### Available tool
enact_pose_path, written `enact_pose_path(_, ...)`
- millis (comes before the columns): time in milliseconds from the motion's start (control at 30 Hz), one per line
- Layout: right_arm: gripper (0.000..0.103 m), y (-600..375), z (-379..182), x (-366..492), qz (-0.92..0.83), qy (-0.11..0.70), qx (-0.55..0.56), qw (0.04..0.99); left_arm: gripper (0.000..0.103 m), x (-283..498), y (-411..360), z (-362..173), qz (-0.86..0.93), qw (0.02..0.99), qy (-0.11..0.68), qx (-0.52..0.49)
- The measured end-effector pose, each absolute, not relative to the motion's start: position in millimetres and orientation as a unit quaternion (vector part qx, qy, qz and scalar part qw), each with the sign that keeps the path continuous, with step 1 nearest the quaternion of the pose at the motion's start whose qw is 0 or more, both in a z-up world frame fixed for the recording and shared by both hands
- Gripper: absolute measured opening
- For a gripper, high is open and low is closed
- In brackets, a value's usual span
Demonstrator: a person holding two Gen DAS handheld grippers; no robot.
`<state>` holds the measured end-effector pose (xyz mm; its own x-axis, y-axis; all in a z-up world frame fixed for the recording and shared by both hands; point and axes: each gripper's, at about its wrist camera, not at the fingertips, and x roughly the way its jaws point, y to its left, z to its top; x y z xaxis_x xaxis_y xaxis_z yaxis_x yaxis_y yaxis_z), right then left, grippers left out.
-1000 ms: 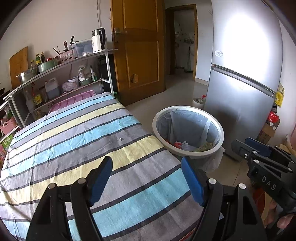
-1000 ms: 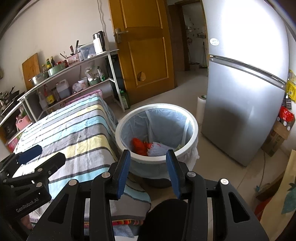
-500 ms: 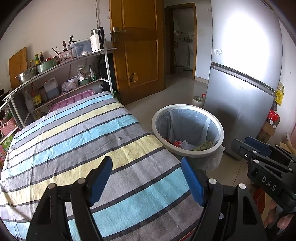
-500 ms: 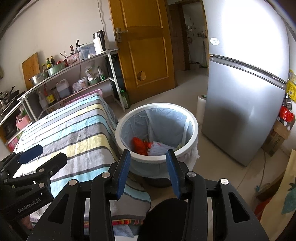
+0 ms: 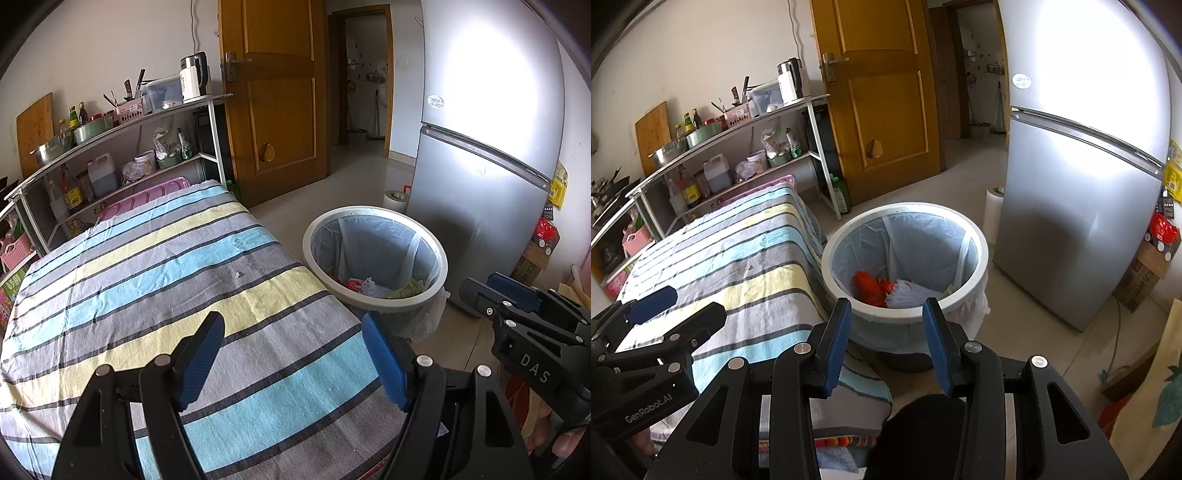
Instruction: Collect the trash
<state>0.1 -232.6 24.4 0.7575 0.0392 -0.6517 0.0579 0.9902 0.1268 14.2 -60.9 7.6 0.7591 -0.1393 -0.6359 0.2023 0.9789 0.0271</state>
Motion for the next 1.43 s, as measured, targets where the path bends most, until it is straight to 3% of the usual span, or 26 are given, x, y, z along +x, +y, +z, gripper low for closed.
enact_pose_path(1433,0.041,-230.5,25.2,-0.3,-0.004,0.349,0.069,0.935,0.079,14.0,-60.7,8.8,-0.092,0.936,0.335,0.047)
